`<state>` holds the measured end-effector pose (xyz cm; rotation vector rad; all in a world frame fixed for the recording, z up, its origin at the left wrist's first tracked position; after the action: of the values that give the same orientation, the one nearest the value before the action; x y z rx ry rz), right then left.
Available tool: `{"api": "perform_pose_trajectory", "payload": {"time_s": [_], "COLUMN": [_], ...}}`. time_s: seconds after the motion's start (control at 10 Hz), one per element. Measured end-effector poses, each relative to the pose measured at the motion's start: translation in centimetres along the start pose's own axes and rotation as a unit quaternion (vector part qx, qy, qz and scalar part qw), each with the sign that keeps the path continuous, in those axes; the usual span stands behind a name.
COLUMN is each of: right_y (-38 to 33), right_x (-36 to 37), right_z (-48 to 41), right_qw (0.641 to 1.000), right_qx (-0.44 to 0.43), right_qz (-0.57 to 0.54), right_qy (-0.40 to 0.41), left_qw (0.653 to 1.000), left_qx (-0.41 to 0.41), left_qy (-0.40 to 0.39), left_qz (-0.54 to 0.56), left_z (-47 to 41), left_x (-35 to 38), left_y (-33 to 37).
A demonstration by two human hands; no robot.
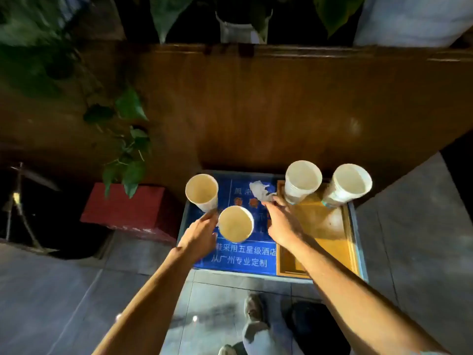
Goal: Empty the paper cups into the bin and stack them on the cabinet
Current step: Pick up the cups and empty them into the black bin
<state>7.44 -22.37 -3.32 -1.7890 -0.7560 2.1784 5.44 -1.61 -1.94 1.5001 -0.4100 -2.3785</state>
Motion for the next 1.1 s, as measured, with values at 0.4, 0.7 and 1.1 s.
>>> {"api": "perform_pose_trajectory", "payload": {"time_s": [0.4,0.7,1.1], "right_y": [3.1,4.9,-2.8], "right_x": [4.2,6.1,6.0], "right_z": [-7.2,-2.8,4.4], "right_qw": [0.975,0.864,0.992], "right_qx": [-0.083,0.04,-0.002], "right_qz": [0.179,0.38,0.07], "right_qy": [-0.106,-0.328,-0.106], "left_qw": [0.998,0.996,0.996], "left_qx": [-0.04,-0.043,0.01], "left_qy": [-0.041,-0.029,-0.04], "left_qz": [-0.004,-0.075,-0.081], "left_z": [-3.2,-1.9,1.7], "left_x": [3.8,5.1,4.8], "left_y": [-2.2,-4.0,-5.0]}}
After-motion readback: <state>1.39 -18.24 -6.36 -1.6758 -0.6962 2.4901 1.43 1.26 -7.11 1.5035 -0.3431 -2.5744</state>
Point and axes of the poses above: each hand's wrist, its own z-axis away from the middle knuckle, its own x-axis out of the palm, y = z × x, the point moved 6 cm from there along -z, towards the middle knuckle, and after that the axes turned 12 degrees about -x, right-handed, at the moved point
